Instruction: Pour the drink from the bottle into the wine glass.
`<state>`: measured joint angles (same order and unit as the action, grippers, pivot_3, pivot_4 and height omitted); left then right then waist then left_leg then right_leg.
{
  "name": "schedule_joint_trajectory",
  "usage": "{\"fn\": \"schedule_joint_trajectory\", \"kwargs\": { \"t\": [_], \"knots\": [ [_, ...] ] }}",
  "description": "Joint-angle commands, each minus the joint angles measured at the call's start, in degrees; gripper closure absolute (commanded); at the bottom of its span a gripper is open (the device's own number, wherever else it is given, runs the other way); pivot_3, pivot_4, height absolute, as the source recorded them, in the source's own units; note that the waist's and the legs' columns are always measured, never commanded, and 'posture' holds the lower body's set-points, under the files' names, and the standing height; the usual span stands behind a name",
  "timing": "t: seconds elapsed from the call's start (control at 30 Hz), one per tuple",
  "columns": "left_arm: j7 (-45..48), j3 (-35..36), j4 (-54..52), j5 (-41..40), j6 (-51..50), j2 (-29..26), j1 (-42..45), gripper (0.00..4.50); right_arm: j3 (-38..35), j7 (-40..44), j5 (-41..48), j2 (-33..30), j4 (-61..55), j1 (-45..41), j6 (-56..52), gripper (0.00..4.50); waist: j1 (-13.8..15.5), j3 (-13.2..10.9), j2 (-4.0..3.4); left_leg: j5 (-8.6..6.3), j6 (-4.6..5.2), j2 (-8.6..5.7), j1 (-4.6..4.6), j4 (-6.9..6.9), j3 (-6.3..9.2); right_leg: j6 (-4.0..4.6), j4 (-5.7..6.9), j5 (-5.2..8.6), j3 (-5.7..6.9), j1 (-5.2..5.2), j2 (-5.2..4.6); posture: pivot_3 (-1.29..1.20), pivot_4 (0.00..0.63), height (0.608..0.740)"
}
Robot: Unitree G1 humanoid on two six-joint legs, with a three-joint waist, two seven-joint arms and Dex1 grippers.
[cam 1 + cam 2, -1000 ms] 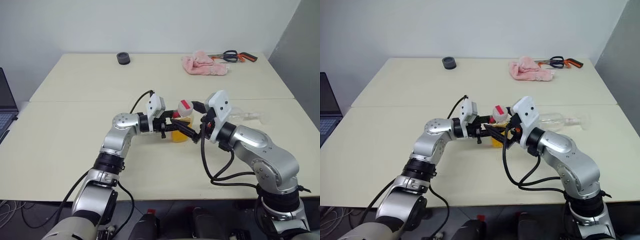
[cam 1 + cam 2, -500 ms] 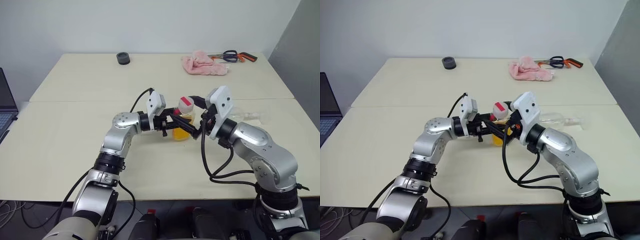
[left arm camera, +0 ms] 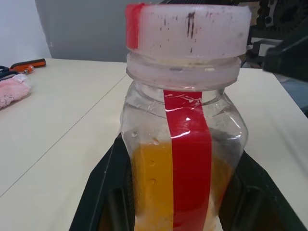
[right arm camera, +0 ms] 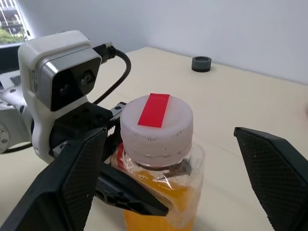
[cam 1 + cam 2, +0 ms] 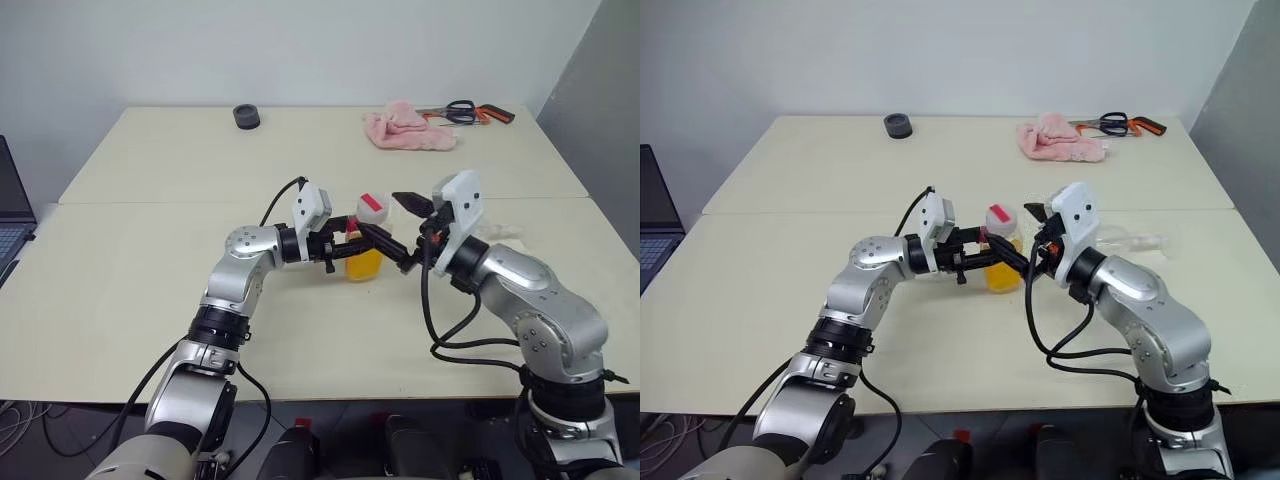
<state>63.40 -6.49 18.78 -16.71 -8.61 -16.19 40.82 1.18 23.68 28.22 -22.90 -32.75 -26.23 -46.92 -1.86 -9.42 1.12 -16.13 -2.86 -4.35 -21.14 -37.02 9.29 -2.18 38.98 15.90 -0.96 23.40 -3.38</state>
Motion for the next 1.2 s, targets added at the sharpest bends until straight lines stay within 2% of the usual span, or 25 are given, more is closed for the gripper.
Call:
{"fn": "schedule_joint_trajectory", "kwargs": {
  "t": [0.03,0.33,0.67,1.2],
  "knots": [
    [0.14,1.05,-2.73,-1.55,0.17,-0.19,0.69,2.83,1.36,0.6,-0.75,-1.26,-3.73,-1.3,1.32,0.0,-0.03,0.0,0.0,0.0,0.0,0.0,0.0,0.0,-0.01,0.0,0.0,0.0,0.0,0.0,0.0,0.0,0.15,0.74],
    [0.41,0.92,-2.22,-1.45,0.33,-0.22,0.96,2.83,5.73,-1.24,-5.54,0.39,-1.26,-2.9,4.67,0.0,0.02,0.0,0.0,0.0,0.0,0.0,0.0,-0.01,0.0,0.0,0.0,0.0,0.01,0.0,0.0,0.0,0.15,0.74],
    [0.44,0.79,-2.65,-1.4,0.1,-0.35,0.65,2.83,4.74,-2.04,-8.0,1.59,1.22,-4.05,6.3,0.0,0.01,0.0,0.0,0.0,0.0,-0.01,0.0,-0.01,0.0,0.0,-0.01,0.0,0.0,0.0,0.0,0.0,0.15,0.74],
    [0.88,0.73,-2.56,-1.21,-0.09,-0.48,0.66,2.83,1.58,-1.84,-5.99,1.38,-0.31,-2.03,4.57,0.0,0.0,0.0,0.0,0.0,0.0,0.0,0.0,0.0,0.0,0.0,0.0,0.0,0.0,0.0,0.0,0.0,0.15,0.74]
  ]
}}
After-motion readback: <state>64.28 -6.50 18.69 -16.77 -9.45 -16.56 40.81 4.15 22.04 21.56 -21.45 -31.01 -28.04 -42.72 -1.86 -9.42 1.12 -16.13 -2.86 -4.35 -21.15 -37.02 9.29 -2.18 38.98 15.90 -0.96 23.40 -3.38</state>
